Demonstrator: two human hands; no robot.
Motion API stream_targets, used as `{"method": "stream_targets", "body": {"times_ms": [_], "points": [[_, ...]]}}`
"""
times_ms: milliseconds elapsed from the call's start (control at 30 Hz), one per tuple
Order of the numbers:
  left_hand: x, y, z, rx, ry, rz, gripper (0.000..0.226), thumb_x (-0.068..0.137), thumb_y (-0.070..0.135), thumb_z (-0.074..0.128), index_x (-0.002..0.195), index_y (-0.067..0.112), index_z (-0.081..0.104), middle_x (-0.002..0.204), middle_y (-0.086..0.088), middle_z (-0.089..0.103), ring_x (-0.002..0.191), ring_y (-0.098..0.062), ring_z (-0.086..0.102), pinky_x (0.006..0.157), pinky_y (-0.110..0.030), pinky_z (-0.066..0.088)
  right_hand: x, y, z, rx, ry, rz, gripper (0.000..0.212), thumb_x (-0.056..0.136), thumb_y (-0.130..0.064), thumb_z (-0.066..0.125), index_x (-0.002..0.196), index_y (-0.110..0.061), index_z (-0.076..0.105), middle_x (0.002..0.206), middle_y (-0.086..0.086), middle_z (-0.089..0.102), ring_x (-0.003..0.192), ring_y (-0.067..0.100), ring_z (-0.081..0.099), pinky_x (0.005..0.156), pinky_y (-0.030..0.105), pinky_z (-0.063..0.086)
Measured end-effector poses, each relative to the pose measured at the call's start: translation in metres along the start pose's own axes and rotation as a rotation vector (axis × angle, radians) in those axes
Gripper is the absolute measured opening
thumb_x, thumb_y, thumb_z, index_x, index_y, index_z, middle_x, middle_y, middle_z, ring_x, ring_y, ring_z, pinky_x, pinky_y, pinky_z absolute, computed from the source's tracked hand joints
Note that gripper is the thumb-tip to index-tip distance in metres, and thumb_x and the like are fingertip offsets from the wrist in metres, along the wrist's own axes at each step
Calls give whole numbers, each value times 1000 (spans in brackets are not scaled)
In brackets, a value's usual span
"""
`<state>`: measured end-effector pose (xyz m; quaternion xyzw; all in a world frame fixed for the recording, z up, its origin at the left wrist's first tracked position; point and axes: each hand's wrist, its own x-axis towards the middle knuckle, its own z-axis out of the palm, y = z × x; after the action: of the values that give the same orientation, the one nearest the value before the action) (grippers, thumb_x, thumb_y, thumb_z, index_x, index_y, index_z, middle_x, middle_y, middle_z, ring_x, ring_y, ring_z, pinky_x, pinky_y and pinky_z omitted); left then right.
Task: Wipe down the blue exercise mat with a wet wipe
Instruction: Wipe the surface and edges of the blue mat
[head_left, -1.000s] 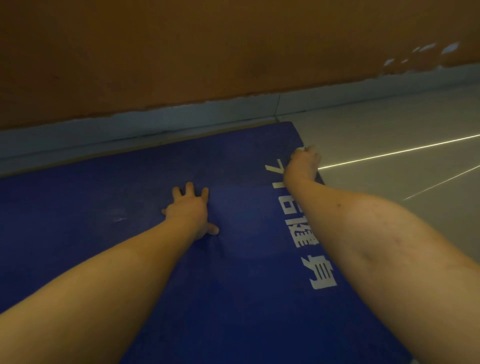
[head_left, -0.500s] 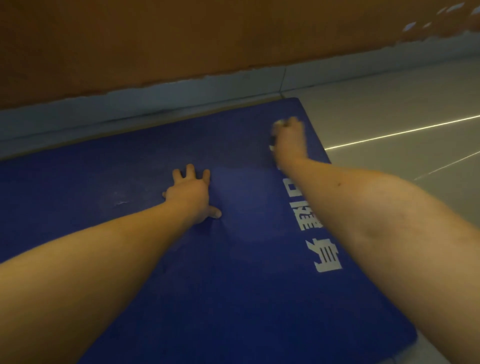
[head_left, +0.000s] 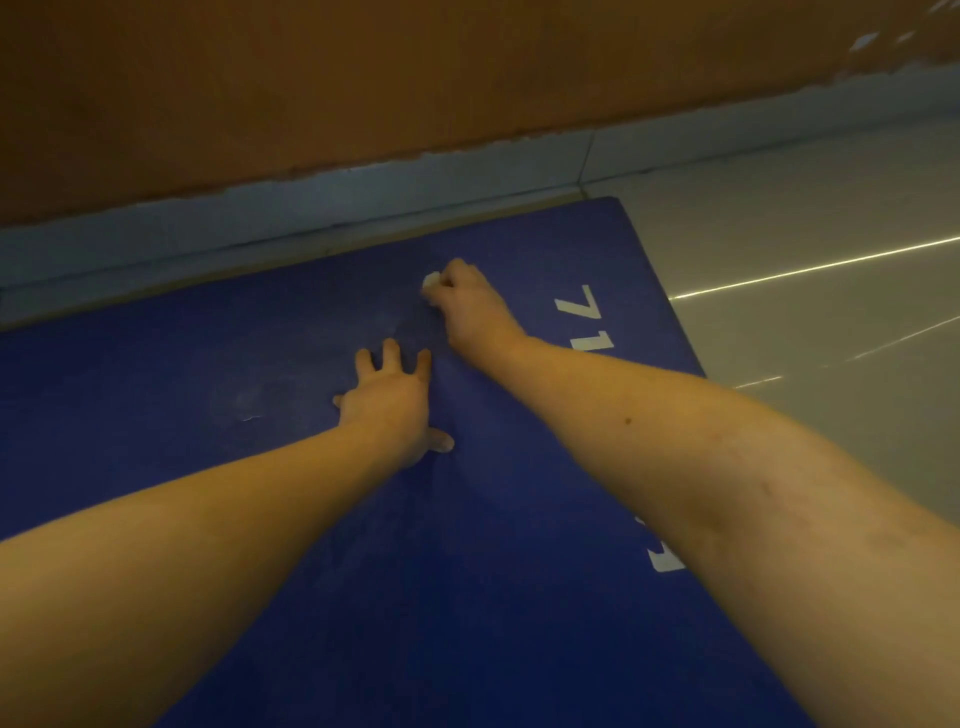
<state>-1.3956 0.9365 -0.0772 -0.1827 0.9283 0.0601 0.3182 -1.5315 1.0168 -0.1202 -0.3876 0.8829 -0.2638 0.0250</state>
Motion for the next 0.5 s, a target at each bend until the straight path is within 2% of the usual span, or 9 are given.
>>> {"method": "stream_targets", "body": {"times_ms": [33, 100, 133, 167, 267, 333, 400, 500], "points": [[-1, 0, 0, -1, -4, 2, 122, 73, 65, 77, 160, 31, -1, 164, -4, -10, 150, -40, -4, 105, -64, 42, 2, 18, -3, -54, -7, -40, 10, 100, -11, 49, 104, -11, 58, 110, 13, 51, 97, 27, 50, 76, 33, 36], [-1, -1, -1, -8, -11, 2, 122, 72, 65, 77, 160, 31, 0, 164, -4, -10, 150, -40, -4, 104, -64, 42, 4, 64, -20, -116, 94, 111, 7, 96, -14, 51, 92, -16, 56, 102, 12, 52, 87, 23, 50, 74, 34, 36], [-1, 0, -1, -9, -12, 2, 122, 72, 65, 78, 160, 31, 0, 163, -4, -10, 150, -40, -5, 104, -64, 42, 4, 88, -33, -125, 158, 255, 7, 94, -18, 51, 87, -18, 53, 97, 11, 52, 82, 21, 49, 72, 36, 38], [-1, 0, -1, -11, -14, 1, 122, 72, 65, 78, 160, 31, 0, 163, -4, -11, 150, -40, -5, 104, -64, 42, 6, 111, -43, -184, 199, 333, 6, 93, -20, 50, 88, -18, 53, 98, 12, 54, 80, 20, 49, 73, 37, 40], [-1, 1, -2, -12, -22, 1, 122, 73, 64, 77, 160, 30, -2, 164, -5, -12, 150, -41, -7, 104, -65, 42, 14, 137, -64, -232, 267, 590, 16, 95, -10, 44, 104, -10, 57, 112, 15, 55, 93, 20, 50, 89, 38, 46], [-1, 2, -2, -9, -24, 1, 122, 74, 64, 77, 160, 30, -3, 164, -6, -13, 150, -41, -8, 104, -64, 42, 23, 129, -57, -122, 323, 738, 25, 95, 3, 44, 115, -2, 58, 125, 17, 51, 109, 27, 51, 95, 34, 41], [0, 2, -2, -9, -19, -3, 122, 74, 63, 77, 160, 29, -3, 164, -6, -13, 150, -41, -8, 104, -64, 42, 36, 98, -45, -95, 295, 728, 32, 92, 9, 45, 121, 3, 59, 135, 20, 47, 119, 32, 49, 96, 32, 38], [1, 2, 0, -2, -9, 5, 123, 72, 65, 78, 160, 30, -1, 163, -6, -12, 149, -41, -8, 102, -63, 44, 47, 38, -9, -49, 126, 472, 28, 90, 7, 51, 116, 5, 63, 131, 25, 51, 116, 37, 52, 93, 35, 42]]}}
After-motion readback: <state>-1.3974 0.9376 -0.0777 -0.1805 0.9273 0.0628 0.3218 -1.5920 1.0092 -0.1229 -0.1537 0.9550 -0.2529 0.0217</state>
